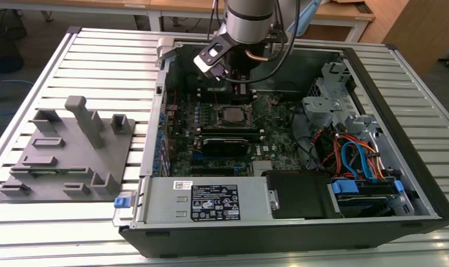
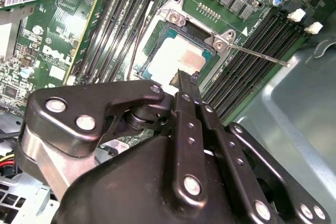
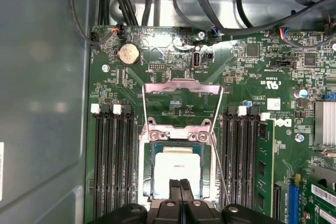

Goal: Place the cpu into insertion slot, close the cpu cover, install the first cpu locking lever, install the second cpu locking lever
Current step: 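Close the cpu cover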

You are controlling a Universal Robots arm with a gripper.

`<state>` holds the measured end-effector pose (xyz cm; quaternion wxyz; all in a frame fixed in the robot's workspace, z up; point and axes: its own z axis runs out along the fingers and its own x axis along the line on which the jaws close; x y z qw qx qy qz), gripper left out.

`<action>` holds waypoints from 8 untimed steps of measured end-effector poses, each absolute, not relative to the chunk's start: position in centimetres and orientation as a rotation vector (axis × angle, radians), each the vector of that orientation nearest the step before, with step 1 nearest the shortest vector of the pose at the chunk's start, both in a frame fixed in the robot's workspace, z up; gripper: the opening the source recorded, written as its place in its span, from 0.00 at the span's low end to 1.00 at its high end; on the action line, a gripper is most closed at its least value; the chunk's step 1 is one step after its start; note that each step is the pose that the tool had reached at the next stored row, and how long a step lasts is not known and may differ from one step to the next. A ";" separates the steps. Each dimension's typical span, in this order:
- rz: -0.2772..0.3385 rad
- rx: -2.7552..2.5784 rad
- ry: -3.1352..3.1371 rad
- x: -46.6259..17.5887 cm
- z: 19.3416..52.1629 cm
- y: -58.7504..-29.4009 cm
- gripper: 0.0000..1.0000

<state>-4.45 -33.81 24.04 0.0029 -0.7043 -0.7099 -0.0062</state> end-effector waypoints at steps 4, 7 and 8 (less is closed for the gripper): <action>-0.019 -2.209 -2.226 -4.5 24.4 -33.8 0.10; -0.020 -2.209 -2.226 -4.5 24.5 -33.8 0.10; -0.020 -2.209 -2.226 -4.5 24.5 -33.8 0.10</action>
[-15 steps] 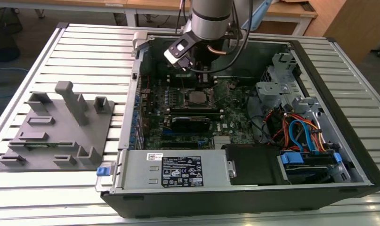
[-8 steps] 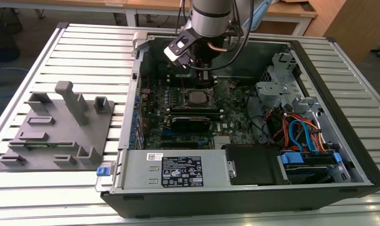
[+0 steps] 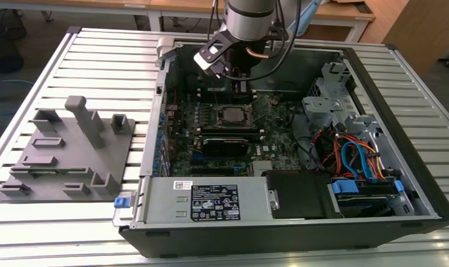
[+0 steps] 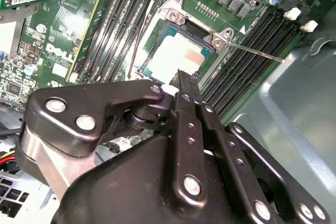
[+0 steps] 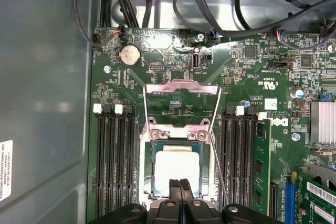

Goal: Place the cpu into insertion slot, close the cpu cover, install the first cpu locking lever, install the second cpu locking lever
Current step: 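Close the cpu cover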

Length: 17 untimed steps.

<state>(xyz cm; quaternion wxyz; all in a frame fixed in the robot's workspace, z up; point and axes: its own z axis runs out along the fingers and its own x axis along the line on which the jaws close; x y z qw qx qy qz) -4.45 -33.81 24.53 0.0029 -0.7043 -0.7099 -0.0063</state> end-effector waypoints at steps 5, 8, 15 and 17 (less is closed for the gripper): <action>-0.019 -2.209 -2.226 -4.5 24.6 -33.8 0.10; -0.019 -2.209 -2.226 -4.5 24.7 -33.8 0.10; -0.019 -2.209 -2.226 -4.5 25.0 -33.8 0.10; -0.019 -2.209 -2.226 -4.5 25.1 -33.8 0.10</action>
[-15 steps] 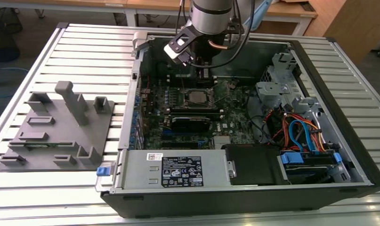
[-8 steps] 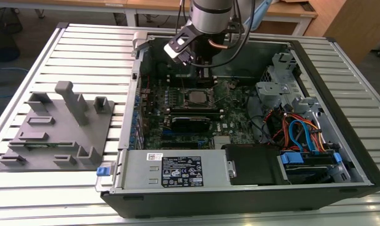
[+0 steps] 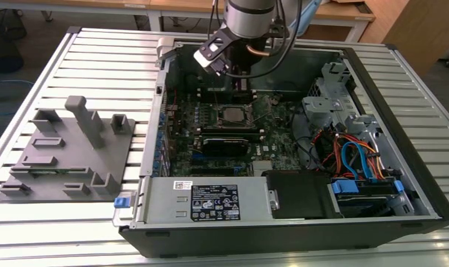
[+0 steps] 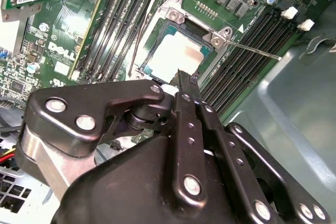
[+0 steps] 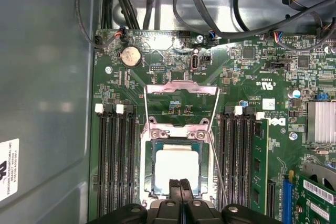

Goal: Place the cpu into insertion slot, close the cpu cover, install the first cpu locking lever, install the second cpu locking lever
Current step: 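Close the cpu cover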

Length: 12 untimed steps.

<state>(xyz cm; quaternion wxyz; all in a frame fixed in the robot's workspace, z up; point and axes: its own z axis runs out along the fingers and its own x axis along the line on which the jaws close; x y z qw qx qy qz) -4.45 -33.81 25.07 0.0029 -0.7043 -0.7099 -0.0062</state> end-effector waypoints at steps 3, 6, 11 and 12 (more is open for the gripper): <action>-0.020 -2.209 -2.226 -4.5 25.2 -33.8 0.10; -0.019 -2.209 -2.226 -4.5 25.4 -33.8 0.10; -0.019 -2.209 -2.226 -4.5 25.7 -33.8 0.10; -0.020 -2.209 -2.226 -4.5 25.7 -33.8 0.10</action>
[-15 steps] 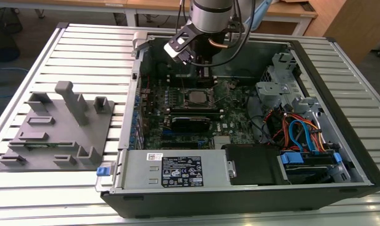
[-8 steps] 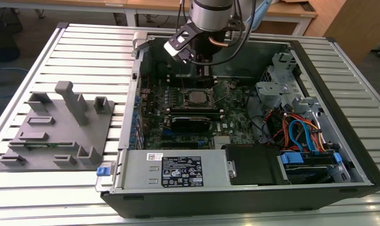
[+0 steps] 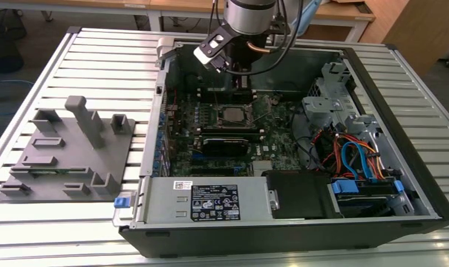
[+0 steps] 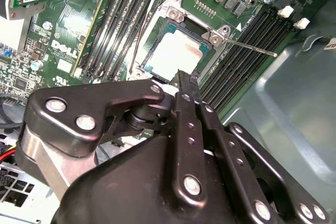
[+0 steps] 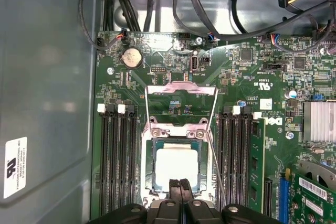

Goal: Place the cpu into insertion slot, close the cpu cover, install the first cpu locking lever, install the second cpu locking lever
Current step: 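Close the cpu cover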

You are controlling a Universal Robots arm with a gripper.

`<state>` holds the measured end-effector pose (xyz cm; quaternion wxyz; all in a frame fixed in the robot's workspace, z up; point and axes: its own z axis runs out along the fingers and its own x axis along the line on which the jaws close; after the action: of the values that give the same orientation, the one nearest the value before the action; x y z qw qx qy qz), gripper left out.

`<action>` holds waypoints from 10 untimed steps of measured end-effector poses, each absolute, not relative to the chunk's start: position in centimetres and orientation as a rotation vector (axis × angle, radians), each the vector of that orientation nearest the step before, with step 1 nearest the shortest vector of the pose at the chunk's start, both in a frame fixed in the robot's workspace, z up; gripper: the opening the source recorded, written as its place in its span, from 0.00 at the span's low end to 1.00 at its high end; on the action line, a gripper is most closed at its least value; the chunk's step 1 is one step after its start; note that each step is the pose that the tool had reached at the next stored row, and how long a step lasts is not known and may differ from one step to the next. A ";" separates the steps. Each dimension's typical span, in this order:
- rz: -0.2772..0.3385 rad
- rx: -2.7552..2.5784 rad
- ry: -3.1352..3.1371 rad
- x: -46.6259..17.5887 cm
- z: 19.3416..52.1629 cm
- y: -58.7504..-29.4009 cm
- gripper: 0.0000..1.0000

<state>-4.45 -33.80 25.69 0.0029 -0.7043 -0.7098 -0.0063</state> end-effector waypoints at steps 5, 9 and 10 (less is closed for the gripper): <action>-0.020 -2.208 -2.226 -4.4 25.7 -33.8 0.10; -0.020 -2.208 -2.226 -4.4 25.7 -33.8 0.10; -0.020 -2.208 -2.226 -4.4 25.7 -33.8 0.10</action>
<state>-4.35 -33.81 25.71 0.0031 -0.7043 -0.7099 -0.0064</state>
